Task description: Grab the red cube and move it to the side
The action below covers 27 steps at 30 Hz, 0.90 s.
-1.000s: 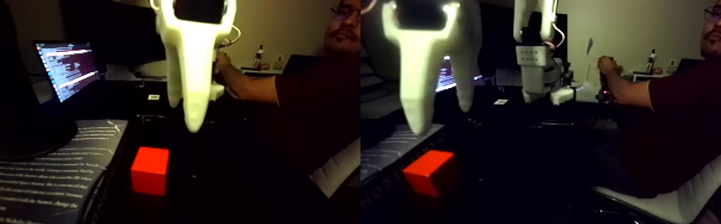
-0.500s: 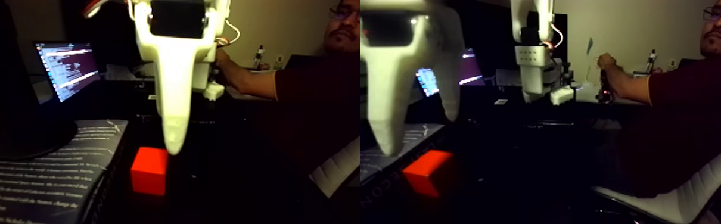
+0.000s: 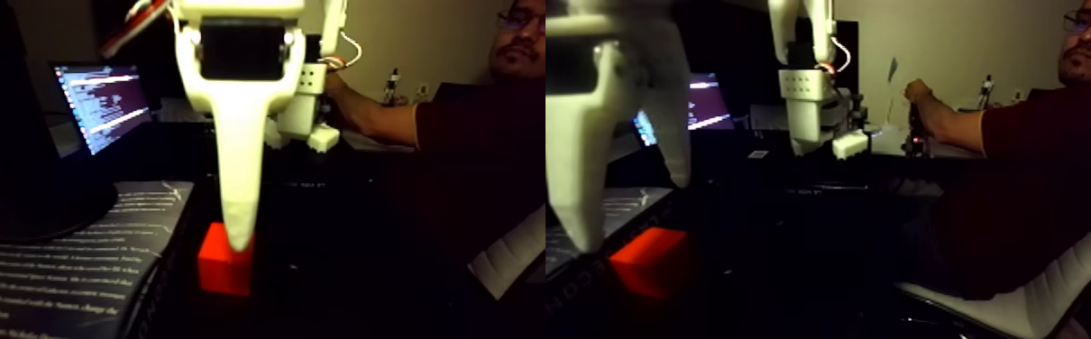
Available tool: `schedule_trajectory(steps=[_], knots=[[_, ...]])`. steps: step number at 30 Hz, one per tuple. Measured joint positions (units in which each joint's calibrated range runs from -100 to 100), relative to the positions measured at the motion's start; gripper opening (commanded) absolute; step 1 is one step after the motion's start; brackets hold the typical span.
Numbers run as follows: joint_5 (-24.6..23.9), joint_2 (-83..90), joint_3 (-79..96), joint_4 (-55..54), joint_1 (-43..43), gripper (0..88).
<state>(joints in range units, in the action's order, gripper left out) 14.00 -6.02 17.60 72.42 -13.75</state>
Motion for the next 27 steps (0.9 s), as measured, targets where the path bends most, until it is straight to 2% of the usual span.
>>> schedule_trajectory(steps=[27], knots=[[-0.89, -10.18, 0.0, -10.61, -0.31, 36.0]])
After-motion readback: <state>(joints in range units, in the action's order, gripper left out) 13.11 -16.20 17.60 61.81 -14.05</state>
